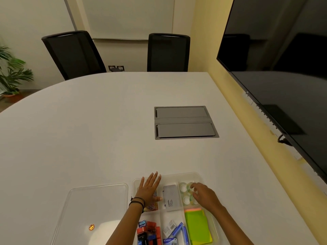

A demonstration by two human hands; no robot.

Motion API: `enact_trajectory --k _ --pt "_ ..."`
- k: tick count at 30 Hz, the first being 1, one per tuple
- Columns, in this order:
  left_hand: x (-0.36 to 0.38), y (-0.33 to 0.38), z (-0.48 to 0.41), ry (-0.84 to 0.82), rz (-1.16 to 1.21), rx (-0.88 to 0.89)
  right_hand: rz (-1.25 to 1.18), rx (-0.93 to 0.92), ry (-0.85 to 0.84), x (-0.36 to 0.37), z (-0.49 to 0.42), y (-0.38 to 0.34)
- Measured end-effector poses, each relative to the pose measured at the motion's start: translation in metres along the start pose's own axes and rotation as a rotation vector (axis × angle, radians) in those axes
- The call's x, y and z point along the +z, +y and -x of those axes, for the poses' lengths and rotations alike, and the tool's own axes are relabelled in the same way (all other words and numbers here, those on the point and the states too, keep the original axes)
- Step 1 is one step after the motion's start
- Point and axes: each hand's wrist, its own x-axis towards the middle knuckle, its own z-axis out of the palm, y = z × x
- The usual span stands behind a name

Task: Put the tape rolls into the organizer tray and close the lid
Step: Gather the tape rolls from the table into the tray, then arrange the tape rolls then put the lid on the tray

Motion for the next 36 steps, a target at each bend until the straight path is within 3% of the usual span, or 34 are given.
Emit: enact_trajectory --k 4,8,13,16,24,36 --pt "-0.003 0.003 0.000 -0.002 -0.001 -0.013 -0.324 0.056 0.180 -0.004 0.005 0.005" --pt "-0.007 0.005 0.002 -0.003 0.020 -0.010 -0.612 0.018 0.238 -0.008 0.013 0.010" --pt "-0.020 0.005 0.006 -0.015 0.103 0.036 -0.708 -0.008 0.290 -0.010 0.027 0.008" --pt "-0.024 0.003 0.015 0.075 0.201 0.079 -0.752 -0.015 0.305 -0.009 0.035 0.001" --pt "-0.012 -0.031 0.070 0.399 0.443 -0.033 -0.789 -0.083 0.159 0.003 0.047 -0.037" --pt "0.036 -0.107 0.187 0.456 0.647 -0.466 -0.550 -0.332 -0.131 0.044 0.053 -0.117"
